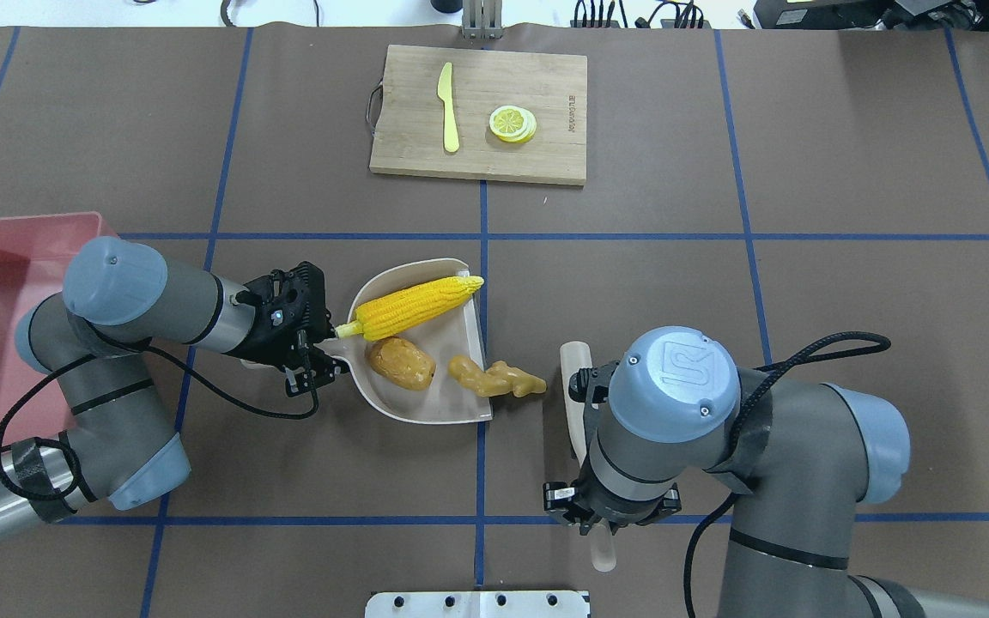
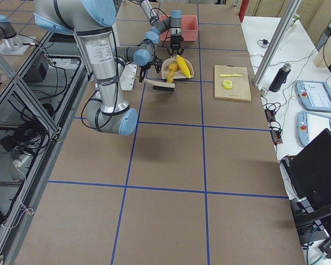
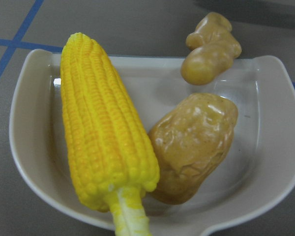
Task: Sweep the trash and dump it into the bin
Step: 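Move the brush with the right gripper to push the ginger into the dustpan, then withdraw the brush with the right gripper away from the dustpan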
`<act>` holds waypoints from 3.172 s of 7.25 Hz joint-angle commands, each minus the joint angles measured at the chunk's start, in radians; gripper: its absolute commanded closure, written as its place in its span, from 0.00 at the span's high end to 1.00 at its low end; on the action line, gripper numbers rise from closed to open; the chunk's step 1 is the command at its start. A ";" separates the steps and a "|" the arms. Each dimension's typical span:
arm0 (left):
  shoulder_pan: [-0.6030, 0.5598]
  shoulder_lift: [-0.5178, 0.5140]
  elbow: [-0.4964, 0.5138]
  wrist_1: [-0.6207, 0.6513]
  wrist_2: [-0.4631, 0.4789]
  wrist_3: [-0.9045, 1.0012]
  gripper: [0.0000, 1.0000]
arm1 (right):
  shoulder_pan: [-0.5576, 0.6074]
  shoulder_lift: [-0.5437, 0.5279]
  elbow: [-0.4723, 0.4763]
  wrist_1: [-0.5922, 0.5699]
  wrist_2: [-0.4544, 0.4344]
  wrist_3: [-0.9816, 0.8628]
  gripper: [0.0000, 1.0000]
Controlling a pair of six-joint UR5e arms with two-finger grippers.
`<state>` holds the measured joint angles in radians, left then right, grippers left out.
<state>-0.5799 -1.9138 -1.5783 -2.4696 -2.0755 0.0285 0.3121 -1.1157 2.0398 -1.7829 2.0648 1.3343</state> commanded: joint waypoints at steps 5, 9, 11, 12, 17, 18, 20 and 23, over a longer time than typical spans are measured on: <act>0.000 -0.002 -0.022 0.064 0.017 0.014 0.00 | -0.002 0.144 -0.114 -0.003 0.003 0.051 0.00; 0.000 -0.002 -0.038 0.098 0.017 0.037 0.00 | -0.001 0.258 -0.204 -0.004 0.006 0.071 0.00; 0.000 -0.001 -0.038 0.100 0.028 0.037 0.00 | 0.001 0.281 -0.217 -0.004 0.006 0.081 0.00; 0.000 -0.002 -0.038 0.106 0.029 0.037 0.00 | 0.001 0.324 -0.260 -0.006 0.008 0.094 0.00; 0.000 -0.001 -0.045 0.104 0.029 0.050 0.00 | 0.068 0.425 -0.297 -0.090 0.073 0.094 0.00; 0.000 -0.001 -0.048 0.104 0.028 0.050 0.00 | 0.093 0.427 -0.290 -0.111 0.096 0.089 0.00; 0.000 -0.001 -0.057 0.101 0.025 0.050 0.00 | 0.171 0.438 -0.236 -0.247 0.133 0.001 0.00; 0.000 0.001 -0.066 0.092 0.017 0.047 0.00 | 0.312 0.105 0.055 -0.320 0.132 -0.191 0.00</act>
<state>-0.5798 -1.9140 -1.6377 -2.3736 -2.0557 0.0776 0.5632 -0.8570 1.9730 -2.0913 2.1970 1.2187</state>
